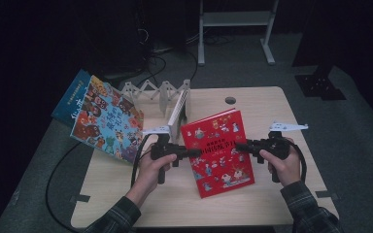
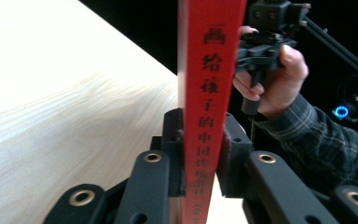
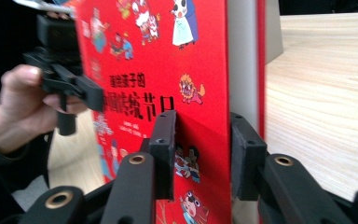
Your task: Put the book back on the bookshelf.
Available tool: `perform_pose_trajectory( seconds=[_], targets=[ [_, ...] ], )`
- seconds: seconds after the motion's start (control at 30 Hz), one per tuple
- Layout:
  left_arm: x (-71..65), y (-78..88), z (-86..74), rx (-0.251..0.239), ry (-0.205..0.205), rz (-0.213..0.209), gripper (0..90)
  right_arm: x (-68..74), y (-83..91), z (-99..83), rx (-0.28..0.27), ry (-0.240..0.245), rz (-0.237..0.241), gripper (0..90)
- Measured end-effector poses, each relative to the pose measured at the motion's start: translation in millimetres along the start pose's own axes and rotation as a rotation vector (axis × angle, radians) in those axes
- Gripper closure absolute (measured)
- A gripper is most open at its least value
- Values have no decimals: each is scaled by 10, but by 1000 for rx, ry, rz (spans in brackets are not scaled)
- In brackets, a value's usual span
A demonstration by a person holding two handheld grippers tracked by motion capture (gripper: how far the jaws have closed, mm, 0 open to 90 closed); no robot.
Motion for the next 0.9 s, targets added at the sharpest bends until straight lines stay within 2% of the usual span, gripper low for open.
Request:
perform_pose_trajectory(
  seconds=[0.17,0.33,0.4,0.53,0.63,0.7,0.73,0.77,0.83,0.87,0.9],
  targets=[
    [-33,18,18,8,-5,-3,783,1,-14,-8,11,19,-14,640],
    [-77,45,59,9,-35,29,788,6,-36,-12,12,64,-48,628],
    [-80,63,69,4,-43,46,791,8,-36,-10,13,86,-67,590],
    [-78,118,95,-22,-37,66,793,-41,37,35,-43,100,-99,511],
    [-105,165,120,-23,-60,86,793,-167,108,44,-85,98,-174,446],
    [-120,191,135,-26,-72,92,793,-321,116,16,-90,107,-273,375],
    [-124,211,142,-24,-74,98,793,-383,112,-4,-85,104,-306,352],
    [-128,229,151,-30,-70,105,793,-471,108,-38,-70,98,-354,332],
    [-135,264,162,-30,-69,115,793,-659,100,-150,7,93,-458,334],
    [-152,295,171,-31,-70,124,793,-725,97,-202,39,85,-491,346],
    [-152,295,171,-31,-70,124,793,-725,97,-202,39,85,-491,346]
  ],
)
Point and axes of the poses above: each handheld gripper's, and its own axes: y roughly backward along the jaws, z roughly out of its top, x roughly to its left, the point moved 6 cm from there along -y, roughly forward along the jaws, and after that the axes turned 3 degrees about -z, right-handed, at the moved point
